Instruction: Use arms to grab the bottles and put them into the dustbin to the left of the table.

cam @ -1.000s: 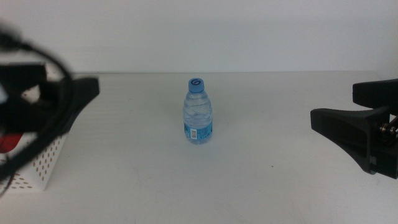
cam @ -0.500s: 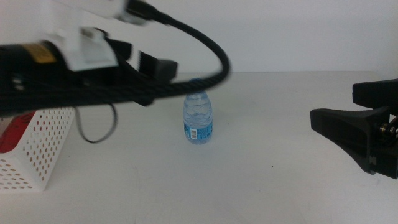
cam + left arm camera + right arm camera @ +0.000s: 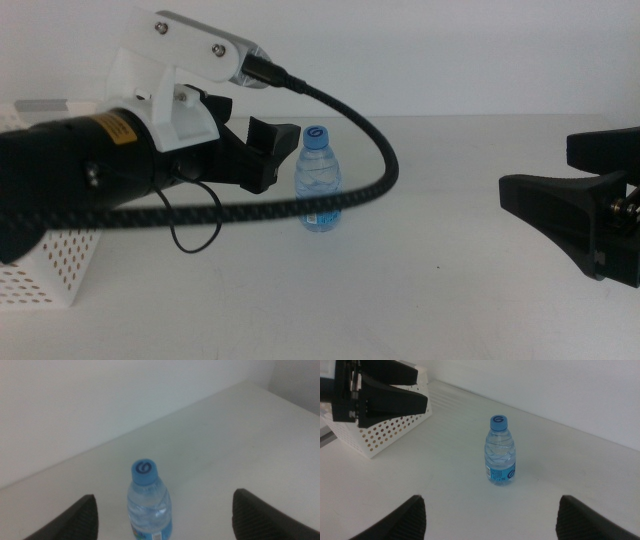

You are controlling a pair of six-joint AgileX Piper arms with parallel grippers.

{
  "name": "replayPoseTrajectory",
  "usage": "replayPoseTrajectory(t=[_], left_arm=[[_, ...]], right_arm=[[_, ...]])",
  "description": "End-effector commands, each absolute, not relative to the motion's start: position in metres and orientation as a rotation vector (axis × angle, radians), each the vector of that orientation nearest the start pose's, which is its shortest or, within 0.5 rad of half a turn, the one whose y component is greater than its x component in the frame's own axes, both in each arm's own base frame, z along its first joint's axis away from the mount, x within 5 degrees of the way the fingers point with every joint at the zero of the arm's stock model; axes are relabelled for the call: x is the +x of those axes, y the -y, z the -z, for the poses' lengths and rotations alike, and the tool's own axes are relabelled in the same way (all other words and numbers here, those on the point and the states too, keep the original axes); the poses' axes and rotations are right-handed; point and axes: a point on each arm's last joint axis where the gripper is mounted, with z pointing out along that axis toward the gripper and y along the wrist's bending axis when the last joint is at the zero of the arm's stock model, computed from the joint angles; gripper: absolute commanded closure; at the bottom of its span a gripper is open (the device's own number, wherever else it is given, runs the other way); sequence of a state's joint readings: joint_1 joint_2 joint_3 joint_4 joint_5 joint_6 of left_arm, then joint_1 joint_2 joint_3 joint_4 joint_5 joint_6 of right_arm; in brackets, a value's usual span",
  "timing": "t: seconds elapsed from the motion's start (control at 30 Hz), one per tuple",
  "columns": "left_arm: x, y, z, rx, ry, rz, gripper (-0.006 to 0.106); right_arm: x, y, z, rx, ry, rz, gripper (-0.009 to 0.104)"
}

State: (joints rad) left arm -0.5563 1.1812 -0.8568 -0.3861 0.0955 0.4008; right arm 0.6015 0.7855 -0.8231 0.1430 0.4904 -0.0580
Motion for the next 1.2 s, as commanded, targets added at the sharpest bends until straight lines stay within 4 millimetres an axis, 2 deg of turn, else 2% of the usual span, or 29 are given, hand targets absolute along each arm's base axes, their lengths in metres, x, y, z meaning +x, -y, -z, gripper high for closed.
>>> replayPoseTrajectory(t=[0.0,0.2,0.37,0.53,0.67,0.93,1.03,1.17], left_arm=[[0.220,0.141,-0.349,0.482,-1.696,0.411,0.015],[0.207,0.145,-0.319,0.434,-1.589,0.431,0.015],[0.202,0.140,-0.299,0.430,-1.595,0.408,0.015],[0.198,0.134,-0.281,0.376,-1.513,0.415,0.015],[0.197,0.141,-0.263,0.467,-1.485,0.426,0.015],[0.215,0.156,-0.225,0.454,-1.518,0.462,0.015],[0.222,0.159,-0.215,0.444,-1.490,0.456,0.015],[0.237,0.161,-0.212,0.409,-1.485,0.449,0.013]], right_arm=[[0.129,-0.093,-0.387,-0.523,-1.782,-0.514,0.027],[0.129,-0.093,-0.387,-0.523,-1.782,-0.514,0.027],[0.129,-0.093,-0.387,-0.523,-1.782,-0.514,0.027],[0.129,-0.093,-0.387,-0.523,-1.782,-0.514,0.027],[0.129,-0.093,-0.387,-0.523,-1.782,-0.514,0.027],[0.129,-0.093,-0.387,-0.523,-1.782,-0.514,0.027],[0.129,-0.093,-0.387,-0.523,-1.782,-0.514,0.027],[0.129,-0.093,-0.387,-0.523,-1.782,-0.514,0.027]])
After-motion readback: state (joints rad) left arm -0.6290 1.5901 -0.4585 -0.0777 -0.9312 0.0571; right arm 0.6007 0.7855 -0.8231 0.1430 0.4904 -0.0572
